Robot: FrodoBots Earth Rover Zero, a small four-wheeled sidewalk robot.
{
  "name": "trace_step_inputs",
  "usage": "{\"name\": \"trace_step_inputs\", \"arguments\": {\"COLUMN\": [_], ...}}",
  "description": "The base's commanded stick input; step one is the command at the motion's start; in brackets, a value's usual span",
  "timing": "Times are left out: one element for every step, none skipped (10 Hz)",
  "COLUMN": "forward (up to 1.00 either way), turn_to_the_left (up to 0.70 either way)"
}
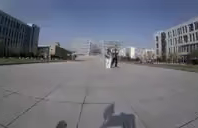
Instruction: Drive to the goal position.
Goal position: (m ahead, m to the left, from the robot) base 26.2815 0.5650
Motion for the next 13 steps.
{"name": "trace_step_inputs", "arguments": {"forward": [1.0, 1.0, 1.0, 1.0, 1.0, 1.0, 1.0, 1.0, 1.0, 1.0, 1.0, 1.0, 1.0], "turn_to_the_left": [0.05, 0.1, 0.0, 0.0, 0.0, 0.0, 0.0, 0.0, 0.0, 0.01, 0.03, 0.0, 0.0]}}
